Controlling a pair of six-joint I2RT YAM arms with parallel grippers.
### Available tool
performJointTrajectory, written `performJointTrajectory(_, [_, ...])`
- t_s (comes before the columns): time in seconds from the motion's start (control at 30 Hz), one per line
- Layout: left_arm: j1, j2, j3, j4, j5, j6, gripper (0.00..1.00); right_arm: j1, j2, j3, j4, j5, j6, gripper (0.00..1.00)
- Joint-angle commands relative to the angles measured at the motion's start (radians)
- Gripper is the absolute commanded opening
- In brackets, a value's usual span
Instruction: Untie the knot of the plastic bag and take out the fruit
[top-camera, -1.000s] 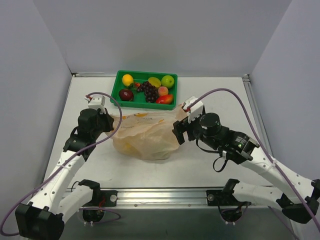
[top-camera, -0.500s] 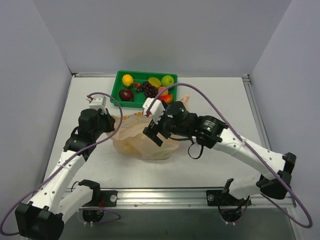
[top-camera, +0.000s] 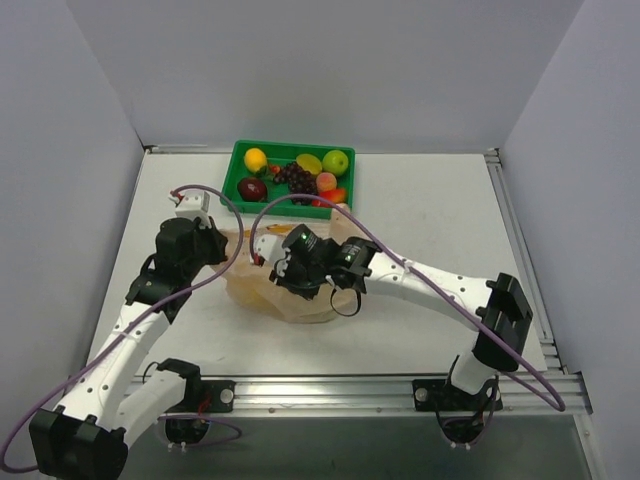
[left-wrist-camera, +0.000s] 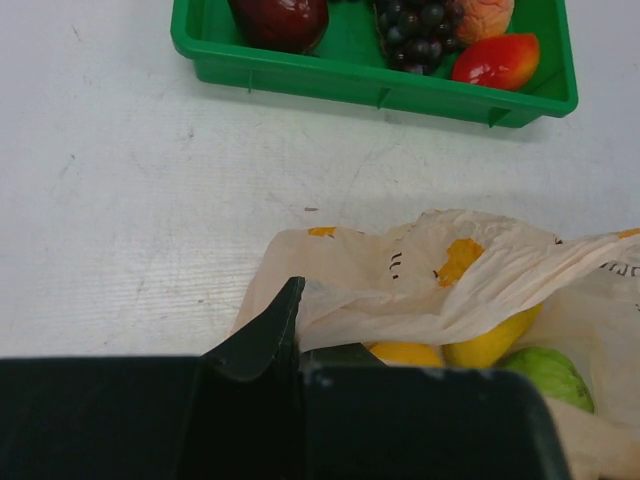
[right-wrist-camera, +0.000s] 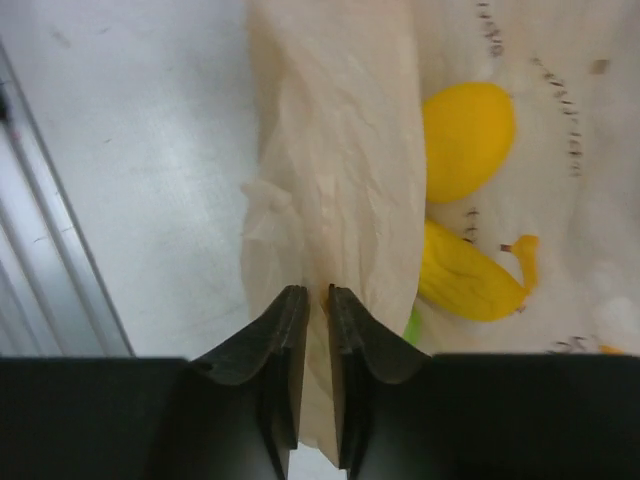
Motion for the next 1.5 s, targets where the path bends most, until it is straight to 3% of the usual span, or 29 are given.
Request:
performJointTrajectory(0.0, [-0.003, 0.019, 0.023, -0.019, -0.065, -0.021, 0.02, 0.080, -0.052, -0.070, -0.018, -0.131, 0.072, 0.06])
performJointTrajectory(0.07, [-0.003, 0.033, 0.023, -0.030, -0.068, -0.035, 0.02, 0.112, -0.051, -0.099, -0.016, -0.165, 0.095, 0.00])
performJointTrajectory(0.33, [-0.003, 0.053, -0.021, -0.085, -0.057, -0.142, 0.03, 0.138, 0.009, -0.308, 0.174, -0.287, 0.257, 0.00])
performJointTrajectory(0.53, [-0.004, 0.087, -0.064, -0.076, 0.024, -0.197, 0.04, 0.168, 0.071, -0.312, 0.194, -0.298, 0.285, 0.02])
performJointTrajectory(0.63, [-0.004, 0.096, -0.063, -0.072, 0.047, -0.196, 0.06, 0.177, 0.022, -0.302, 0.190, -0.281, 0.293, 0.21])
performJointTrajectory(0.67, [-0.004, 0.095, -0.064, -0.069, 0.062, -0.191, 0.06, 0.178, 0.003, -0.299, 0.183, -0.240, 0.313, 0.41])
performJointTrajectory(0.73, [-0.004, 0.093, -0.067, -0.058, 0.073, -0.188, 0.07, 0.189, -0.075, -0.266, 0.160, -0.180, 0.336, 0.59])
performJointTrajectory(0.77, [-0.004, 0.090, -0.069, -0.049, 0.073, -0.181, 0.07, 0.201, -0.131, -0.228, 0.128, -0.115, 0.344, 0.72])
performJointTrajectory(0.87, [-0.004, 0.084, -0.067, -0.047, 0.096, -0.159, 0.08, 0.209, -0.216, -0.136, 0.059, -0.031, 0.347, 0.80])
performJointTrajectory(1.17, [-0.012, 0.084, -0.063, -0.053, 0.113, -0.139, 0.08, 0.197, -0.215, 0.027, -0.031, 0.269, 0.281, 0.80])
performJointTrajectory(1.33, [-0.052, 0.085, -0.055, -0.075, 0.087, -0.130, 0.09, 0.151, -0.130, -0.031, -0.031, 0.412, 0.276, 0.80])
performJointTrajectory(1.4, [-0.076, 0.081, -0.053, -0.085, 0.046, -0.128, 0.10, 0.143, -0.109, -0.097, -0.028, 0.534, 0.299, 0.78])
performJointTrajectory(1.47, [-0.113, 0.070, -0.058, -0.111, 0.024, -0.139, 0.10, 0.114, -0.109, -0.159, -0.012, 0.607, 0.340, 0.70])
